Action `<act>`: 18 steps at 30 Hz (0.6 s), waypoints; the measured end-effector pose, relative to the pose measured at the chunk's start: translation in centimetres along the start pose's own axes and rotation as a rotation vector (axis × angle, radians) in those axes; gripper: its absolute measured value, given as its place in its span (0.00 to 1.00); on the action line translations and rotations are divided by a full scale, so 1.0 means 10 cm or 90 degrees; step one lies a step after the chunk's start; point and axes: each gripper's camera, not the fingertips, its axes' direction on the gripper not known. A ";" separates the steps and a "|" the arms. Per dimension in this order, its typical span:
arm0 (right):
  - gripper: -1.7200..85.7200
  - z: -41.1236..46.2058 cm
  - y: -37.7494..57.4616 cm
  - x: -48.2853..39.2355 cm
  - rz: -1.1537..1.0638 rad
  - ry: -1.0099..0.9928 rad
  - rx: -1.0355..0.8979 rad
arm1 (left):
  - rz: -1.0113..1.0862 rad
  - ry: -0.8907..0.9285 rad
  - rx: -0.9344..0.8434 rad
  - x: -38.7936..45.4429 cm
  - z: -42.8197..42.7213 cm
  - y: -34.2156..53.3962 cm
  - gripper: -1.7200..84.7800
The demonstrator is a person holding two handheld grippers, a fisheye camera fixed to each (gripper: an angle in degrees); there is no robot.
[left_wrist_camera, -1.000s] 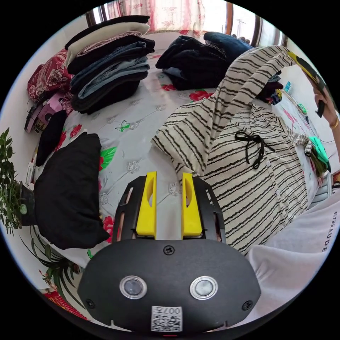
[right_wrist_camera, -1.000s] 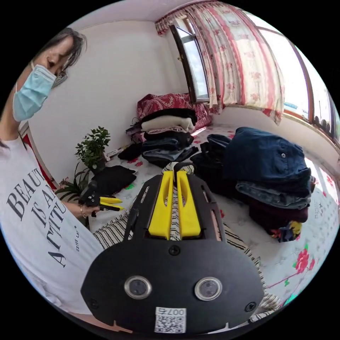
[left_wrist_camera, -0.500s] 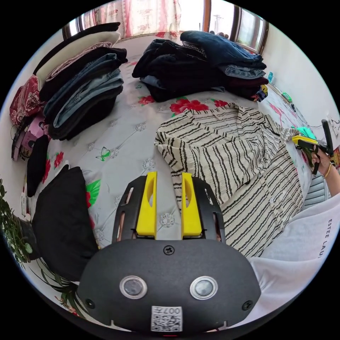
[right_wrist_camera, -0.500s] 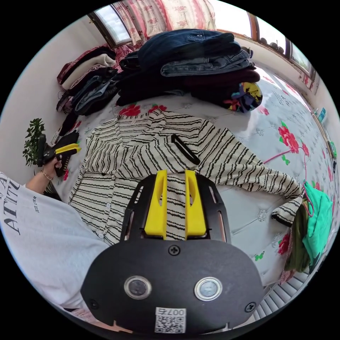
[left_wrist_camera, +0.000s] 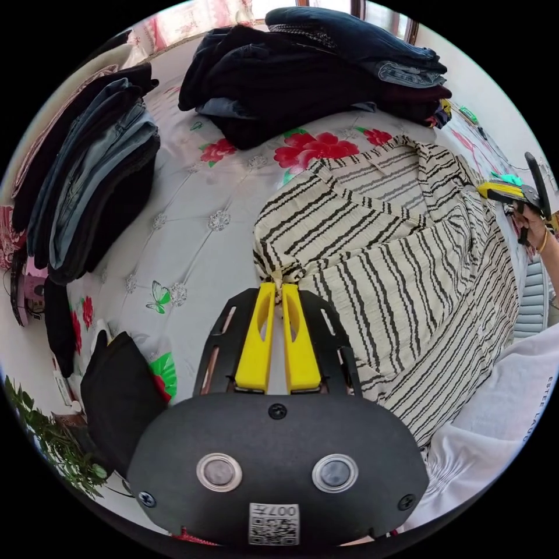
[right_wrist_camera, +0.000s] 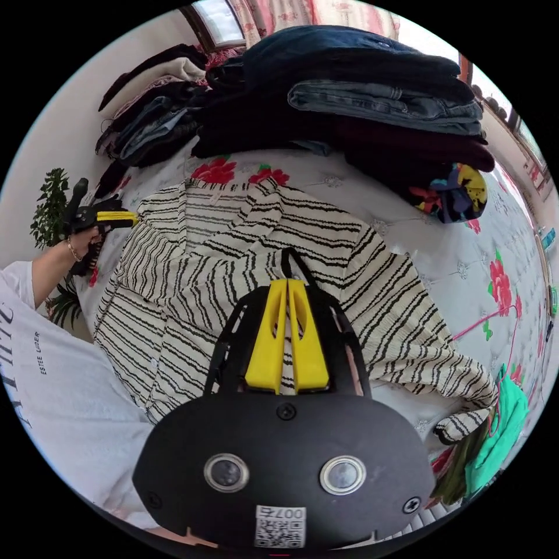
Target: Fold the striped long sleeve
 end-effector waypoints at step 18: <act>0.08 -0.48 0.58 0.26 0.122 -0.060 0.022 | -0.148 0.002 0.099 -0.75 -0.61 0.54 0.10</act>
